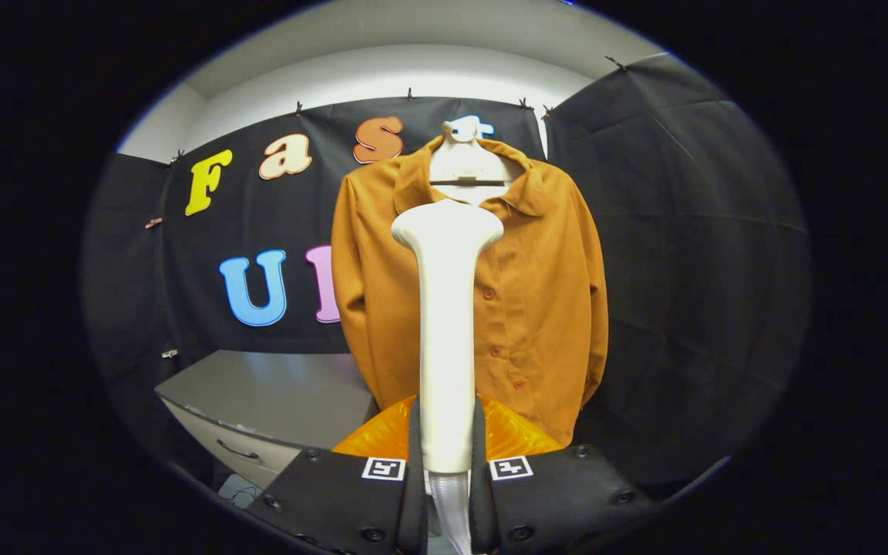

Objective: Iron the clothes twice with a garment steamer, once on the left side and once on the right side.

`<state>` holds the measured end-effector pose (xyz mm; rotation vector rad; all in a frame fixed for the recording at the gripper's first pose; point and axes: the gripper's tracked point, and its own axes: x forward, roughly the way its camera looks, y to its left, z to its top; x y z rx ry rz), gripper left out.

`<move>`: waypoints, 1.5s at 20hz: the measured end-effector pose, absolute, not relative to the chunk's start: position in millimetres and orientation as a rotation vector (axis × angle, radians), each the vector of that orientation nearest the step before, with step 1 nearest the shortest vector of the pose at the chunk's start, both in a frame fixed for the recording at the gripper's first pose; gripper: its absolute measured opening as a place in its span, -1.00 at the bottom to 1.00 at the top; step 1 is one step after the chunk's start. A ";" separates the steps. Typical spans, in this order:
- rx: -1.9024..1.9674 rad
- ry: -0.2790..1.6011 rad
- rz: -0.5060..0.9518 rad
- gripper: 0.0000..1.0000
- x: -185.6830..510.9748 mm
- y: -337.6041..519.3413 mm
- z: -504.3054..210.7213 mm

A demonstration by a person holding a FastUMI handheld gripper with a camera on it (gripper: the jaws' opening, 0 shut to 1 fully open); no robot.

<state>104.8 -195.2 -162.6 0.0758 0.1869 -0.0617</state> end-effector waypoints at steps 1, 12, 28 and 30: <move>0.070 0.168 -0.059 -0.51 108.4 -188.2 -151.9; 0.051 0.036 0.013 -0.51 111.1 -86.8 -69.9; 0.067 0.010 -0.034 -0.51 63.0 -6.8 -55.0; 0.071 0.008 -0.042 -0.51 55.0 -3.4 -53.7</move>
